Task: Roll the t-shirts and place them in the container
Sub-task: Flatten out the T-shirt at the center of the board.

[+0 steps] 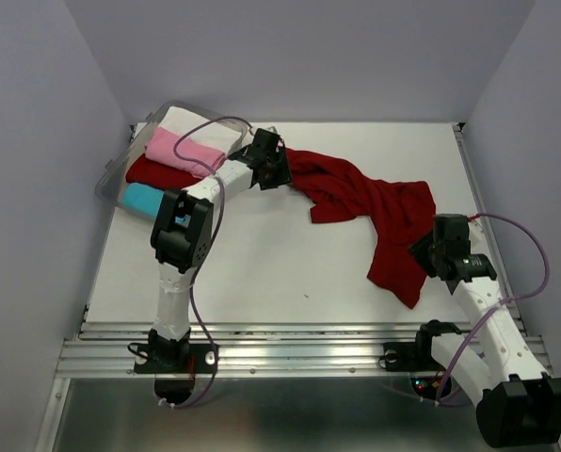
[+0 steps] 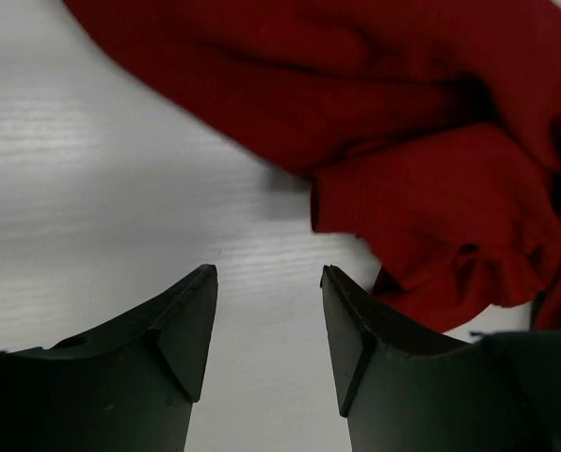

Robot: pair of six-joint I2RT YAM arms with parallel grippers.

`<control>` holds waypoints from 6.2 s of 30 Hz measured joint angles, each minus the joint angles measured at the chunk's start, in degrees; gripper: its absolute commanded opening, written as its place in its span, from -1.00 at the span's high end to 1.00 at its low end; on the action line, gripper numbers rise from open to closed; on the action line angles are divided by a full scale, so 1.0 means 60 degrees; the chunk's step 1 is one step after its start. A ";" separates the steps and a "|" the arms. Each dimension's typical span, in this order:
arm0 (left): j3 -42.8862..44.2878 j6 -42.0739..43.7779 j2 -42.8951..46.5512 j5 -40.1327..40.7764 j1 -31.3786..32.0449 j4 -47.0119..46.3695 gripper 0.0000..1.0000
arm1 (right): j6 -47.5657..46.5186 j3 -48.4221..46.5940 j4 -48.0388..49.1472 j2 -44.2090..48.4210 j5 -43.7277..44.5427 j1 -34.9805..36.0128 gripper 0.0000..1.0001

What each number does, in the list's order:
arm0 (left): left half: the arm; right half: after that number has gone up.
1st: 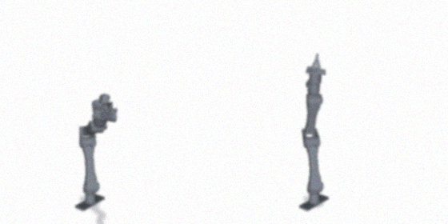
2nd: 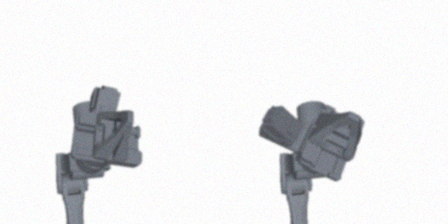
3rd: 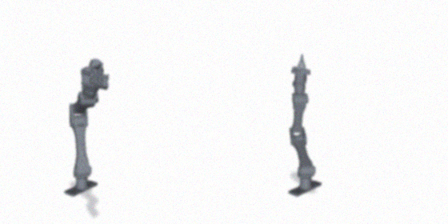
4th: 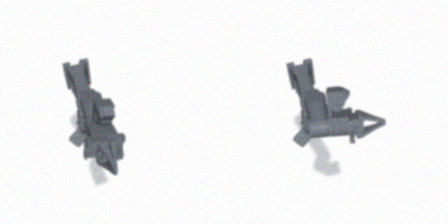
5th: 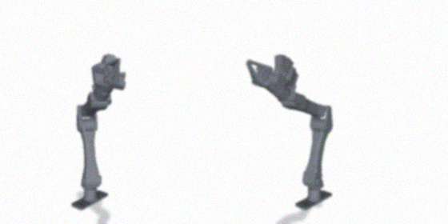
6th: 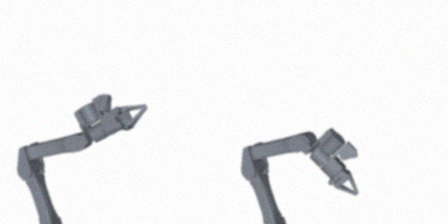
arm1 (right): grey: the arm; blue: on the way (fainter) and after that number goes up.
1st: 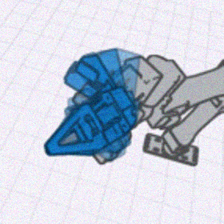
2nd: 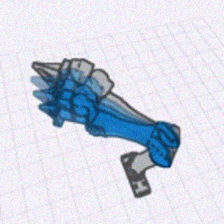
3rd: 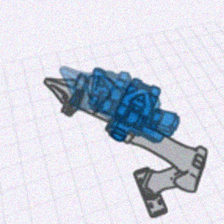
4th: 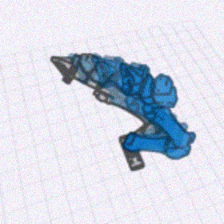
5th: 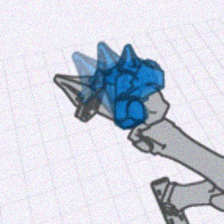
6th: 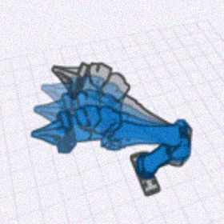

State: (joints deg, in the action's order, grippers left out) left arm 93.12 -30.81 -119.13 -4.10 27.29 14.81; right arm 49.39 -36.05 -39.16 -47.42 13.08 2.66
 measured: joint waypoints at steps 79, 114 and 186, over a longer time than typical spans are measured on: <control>-0.6801 -0.1384 0.6178 0.1151 0.0197 0.0310 0.12 | -0.1450 -0.0433 0.0601 -0.1453 -0.1687 0.0000 -0.37; -0.6054 -0.1989 0.6018 0.1865 0.0459 0.0277 1.00 | -0.1486 -0.0433 0.0605 -0.1581 -0.1650 0.0000 -0.70; -0.7406 -0.2393 0.6309 0.1020 -0.1934 -0.0565 1.00 | -0.1228 -0.0718 -0.0455 -0.1362 -0.2481 -0.0998 -0.98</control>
State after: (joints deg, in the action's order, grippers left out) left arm 48.69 -45.17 -81.28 2.02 15.68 11.42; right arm 42.02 -40.36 -41.89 -55.59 -1.80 -3.33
